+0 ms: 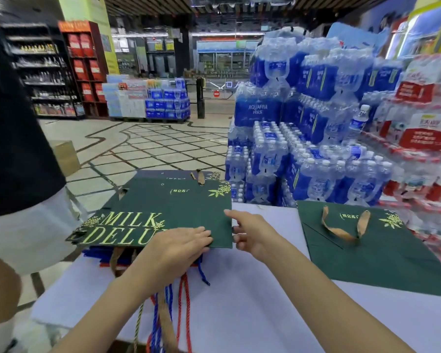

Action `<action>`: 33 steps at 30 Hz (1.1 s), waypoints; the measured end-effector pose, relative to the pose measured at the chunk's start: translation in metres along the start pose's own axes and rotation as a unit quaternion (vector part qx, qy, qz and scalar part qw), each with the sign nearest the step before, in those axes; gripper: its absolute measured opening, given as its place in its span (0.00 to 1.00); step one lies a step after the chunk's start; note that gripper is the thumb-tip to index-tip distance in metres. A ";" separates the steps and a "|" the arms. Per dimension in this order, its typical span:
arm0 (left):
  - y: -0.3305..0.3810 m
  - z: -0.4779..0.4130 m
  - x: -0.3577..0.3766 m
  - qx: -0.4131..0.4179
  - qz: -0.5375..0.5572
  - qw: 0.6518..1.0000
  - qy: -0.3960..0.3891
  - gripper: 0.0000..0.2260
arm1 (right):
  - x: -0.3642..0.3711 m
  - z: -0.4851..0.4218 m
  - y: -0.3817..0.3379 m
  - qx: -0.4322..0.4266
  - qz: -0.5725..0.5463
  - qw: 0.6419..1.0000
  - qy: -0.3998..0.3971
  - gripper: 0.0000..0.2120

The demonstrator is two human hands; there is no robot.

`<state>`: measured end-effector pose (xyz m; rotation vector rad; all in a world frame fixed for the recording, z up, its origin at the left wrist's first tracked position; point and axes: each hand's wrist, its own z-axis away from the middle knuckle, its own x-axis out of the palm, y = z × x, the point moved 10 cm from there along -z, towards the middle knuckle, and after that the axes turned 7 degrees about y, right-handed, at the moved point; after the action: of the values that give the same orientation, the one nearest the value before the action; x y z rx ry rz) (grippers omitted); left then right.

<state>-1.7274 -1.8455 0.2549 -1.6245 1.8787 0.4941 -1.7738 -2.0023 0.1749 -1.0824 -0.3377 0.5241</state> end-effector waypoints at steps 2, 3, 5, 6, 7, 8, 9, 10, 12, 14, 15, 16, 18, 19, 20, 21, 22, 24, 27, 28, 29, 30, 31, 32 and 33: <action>0.009 -0.002 -0.014 0.019 -0.001 0.998 0.054 0.08 | -0.001 -0.002 0.000 0.005 -0.023 1.000 -0.003 0.15; 0.015 -0.004 -0.019 0.030 -0.002 0.997 0.068 0.08 | 0.000 -0.003 -0.001 0.007 -0.048 0.999 -0.014 0.12; 0.028 -0.009 -0.025 0.049 -0.004 0.996 0.080 0.08 | 0.000 -0.002 -0.011 -0.014 -0.116 0.992 -0.038 0.07; 0.032 -0.012 -0.026 0.056 -0.004 0.995 0.083 0.08 | -0.003 -0.001 -0.020 -0.037 -0.141 0.988 -0.043 0.08; 0.036 -0.017 -0.027 0.060 -0.006 0.994 0.087 0.08 | -0.009 -0.001 -0.029 -0.066 -0.160 0.984 -0.043 0.09; 0.039 -0.022 -0.028 0.060 -0.010 0.994 0.087 0.08 | -0.016 0.002 -0.038 -0.098 -0.170 0.980 -0.034 0.09; 0.041 -0.027 -0.028 0.057 -0.019 0.994 0.086 0.07 | -0.026 0.006 -0.045 -0.126 -0.180 0.975 -0.013 0.09; 0.042 -0.034 -0.026 0.048 -0.032 0.995 0.081 0.08 | -0.038 0.012 -0.050 -0.150 -0.188 0.971 0.019 0.08; 0.045 -0.047 -0.015 0.013 -0.068 0.996 0.056 0.10 | -0.063 0.023 -0.053 -0.186 -0.204 0.957 0.084 0.07; 0.048 -0.058 0.003 -0.037 -0.104 0.993 0.029 0.12 | -0.081 0.039 -0.052 -0.208 -0.214 0.946 0.122 0.07; 0.047 -0.062 0.014 -0.068 -0.114 0.991 0.013 0.15 | -0.085 0.048 -0.051 -0.216 -0.215 0.944 0.124 0.09; 0.046 -0.066 0.023 -0.098 -0.126 0.987 -0.001 0.20 | -0.088 0.056 -0.049 -0.220 -0.206 0.946 0.119 0.10; 0.046 -0.074 0.030 -0.128 -0.152 0.980 -0.010 0.26 | -0.096 0.069 -0.047 -0.213 -0.194 0.953 0.100 0.09; 0.047 -0.078 0.029 -0.119 -0.148 0.982 0.010 0.24 | -0.103 0.075 -0.046 -0.201 -0.202 0.954 0.087 0.07; 0.049 -0.080 0.027 -0.093 -0.134 0.986 0.034 0.20 | -0.115 0.078 -0.045 -0.187 -0.221 0.954 0.077 0.05; 0.049 -0.080 0.025 -0.071 -0.113 0.990 0.053 0.18 | -0.130 0.081 -0.043 -0.170 -0.254 0.950 0.069 0.06; 0.047 -0.078 0.026 -0.053 -0.098 0.992 0.064 0.20 | -0.149 0.083 -0.041 -0.156 -0.287 0.943 0.063 0.06; 0.040 -0.072 0.029 -0.028 -0.072 0.994 0.074 0.22 | -0.184 0.087 -0.037 -0.129 -0.326 0.936 0.037 0.10; 0.040 -0.072 0.034 0.031 0.006 0.996 0.085 0.19 | -0.220 0.088 -0.026 -0.101 -0.268 0.958 0.025 0.15; 0.042 -0.075 0.037 0.055 0.028 0.995 0.080 0.17 | -0.230 0.089 -0.023 -0.096 -0.242 0.965 0.034 0.15; 0.045 -0.078 0.040 0.072 0.040 0.994 0.069 0.16 | -0.238 0.089 -0.020 -0.093 -0.223 0.969 0.044 0.15; 0.047 -0.081 0.045 0.082 0.041 0.994 0.055 0.16 | -0.246 0.090 -0.018 -0.092 -0.210 0.972 0.057 0.13; 0.046 -0.085 0.052 0.084 0.034 0.995 0.040 0.16 | -0.251 0.091 -0.017 -0.098 -0.194 0.974 0.069 0.10; 0.044 -0.088 0.060 0.079 0.019 0.996 0.025 0.16 | -0.255 0.091 -0.014 -0.107 -0.174 0.975 0.084 0.07; 0.040 -0.090 0.071 0.065 -0.007 0.998 0.005 0.15 | -0.258 0.090 -0.010 -0.112 -0.150 0.977 0.103 0.04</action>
<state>-1.7893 -1.9485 0.2723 -1.5579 1.8656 0.3508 -2.0312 -2.0833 0.2214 -1.2648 -0.3756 0.1033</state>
